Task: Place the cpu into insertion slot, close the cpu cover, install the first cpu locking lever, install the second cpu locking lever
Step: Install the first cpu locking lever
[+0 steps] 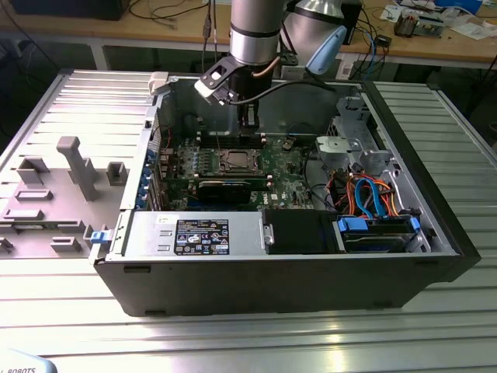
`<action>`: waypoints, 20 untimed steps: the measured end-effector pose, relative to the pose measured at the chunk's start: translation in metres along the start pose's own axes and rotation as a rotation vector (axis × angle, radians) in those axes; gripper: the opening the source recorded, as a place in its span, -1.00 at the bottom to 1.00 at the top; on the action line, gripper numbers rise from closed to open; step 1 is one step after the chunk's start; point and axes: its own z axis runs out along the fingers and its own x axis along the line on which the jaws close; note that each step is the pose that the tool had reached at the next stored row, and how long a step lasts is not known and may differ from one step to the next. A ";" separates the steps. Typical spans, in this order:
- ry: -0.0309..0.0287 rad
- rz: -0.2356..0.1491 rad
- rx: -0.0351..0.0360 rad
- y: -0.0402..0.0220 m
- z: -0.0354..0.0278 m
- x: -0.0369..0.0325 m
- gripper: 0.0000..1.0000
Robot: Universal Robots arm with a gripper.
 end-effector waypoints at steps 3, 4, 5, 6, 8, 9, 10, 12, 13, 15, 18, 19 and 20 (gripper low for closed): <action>0.0001 0.000 0.0000 0.0000 -0.0003 0.0000 -0.79; 0.0001 0.000 0.0000 0.0000 -0.0003 0.0000 -0.79; 0.0001 0.000 0.0000 0.0000 -0.0003 0.0000 -0.79; 0.0001 0.000 0.0000 0.0000 -0.0004 0.0000 -0.79; 0.0000 -0.001 0.0000 0.0000 -0.0004 -0.0002 -0.79; 0.0001 -0.002 0.0000 0.0000 -0.0003 -0.0002 -0.79; -0.0001 -0.008 -0.0001 0.0000 -0.0004 -0.0002 -0.79; -0.0004 -0.024 -0.0004 0.0000 -0.0004 -0.0003 -0.79; -0.0008 -0.045 -0.0008 0.0000 -0.0004 -0.0003 -0.79; -0.0016 -0.090 -0.0016 0.0000 -0.0004 -0.0003 -0.79; -0.0027 -0.151 -0.0027 0.0000 -0.0004 -0.0003 -0.79; -0.0030 -0.167 -0.0030 0.0000 -0.0004 -0.0003 -0.79; -0.0035 -0.195 -0.0035 0.0000 -0.0004 -0.0002 -0.79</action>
